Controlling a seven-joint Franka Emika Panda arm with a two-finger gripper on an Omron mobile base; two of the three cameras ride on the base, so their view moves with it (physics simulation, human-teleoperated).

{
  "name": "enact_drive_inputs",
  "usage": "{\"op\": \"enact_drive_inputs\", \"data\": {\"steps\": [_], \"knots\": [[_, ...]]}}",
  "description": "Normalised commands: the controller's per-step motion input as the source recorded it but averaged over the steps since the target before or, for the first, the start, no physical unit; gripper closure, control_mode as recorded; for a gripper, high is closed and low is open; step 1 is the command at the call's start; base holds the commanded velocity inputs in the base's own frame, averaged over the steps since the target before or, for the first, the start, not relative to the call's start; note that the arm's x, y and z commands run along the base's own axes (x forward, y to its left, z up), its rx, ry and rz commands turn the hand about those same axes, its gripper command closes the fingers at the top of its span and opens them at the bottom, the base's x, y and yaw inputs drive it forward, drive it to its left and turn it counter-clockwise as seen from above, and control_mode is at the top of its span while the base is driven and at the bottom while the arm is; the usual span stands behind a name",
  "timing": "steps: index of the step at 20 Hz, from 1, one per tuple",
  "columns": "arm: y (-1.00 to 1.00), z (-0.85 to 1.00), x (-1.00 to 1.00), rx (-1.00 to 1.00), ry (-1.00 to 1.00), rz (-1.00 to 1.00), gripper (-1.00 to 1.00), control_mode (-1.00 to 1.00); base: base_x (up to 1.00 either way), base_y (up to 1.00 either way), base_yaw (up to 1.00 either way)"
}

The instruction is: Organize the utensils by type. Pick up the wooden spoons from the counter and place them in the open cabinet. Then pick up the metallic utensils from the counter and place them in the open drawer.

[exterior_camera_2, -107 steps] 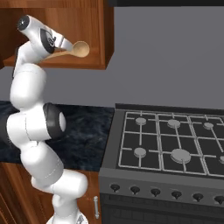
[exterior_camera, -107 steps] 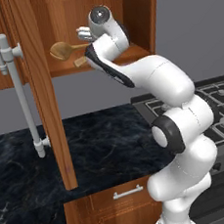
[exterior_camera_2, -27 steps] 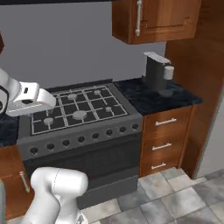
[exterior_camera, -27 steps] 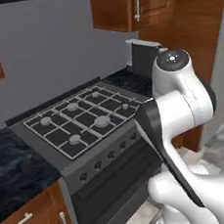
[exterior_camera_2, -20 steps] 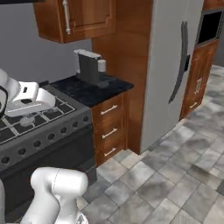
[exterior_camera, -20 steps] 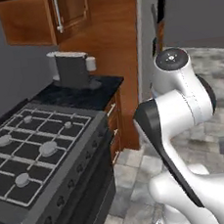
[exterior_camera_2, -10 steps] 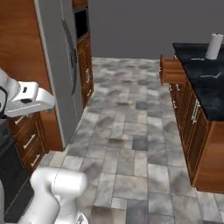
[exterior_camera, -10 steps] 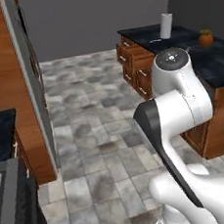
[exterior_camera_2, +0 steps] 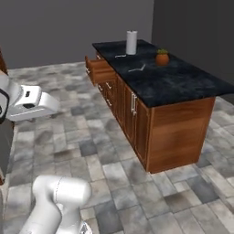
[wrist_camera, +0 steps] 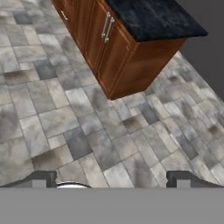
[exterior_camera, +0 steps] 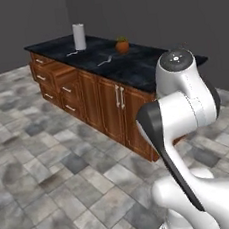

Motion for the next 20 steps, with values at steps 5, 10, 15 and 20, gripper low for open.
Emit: {"op": "enact_drive_inputs", "data": {"steps": [5, 10, 15, 20], "knots": [[0.0, 0.0, 0.0, 0.0, 0.0, 0.0, -1.0, 1.0, 1.0, 0.03, -0.05], [0.0, 0.0, 0.0, 0.0, 0.0, 0.0, -1.0, 1.0, 1.0, 0.16, -0.01], [0.0, 0.0, 0.0, 0.0, 0.0, 0.0, -1.0, 1.0, 0.98, 0.29, -0.2], [0.0, 0.0, 0.0, 0.0, 0.0, 0.0, -1.0, 1.0, 0.96, 0.44, -0.32]]}}
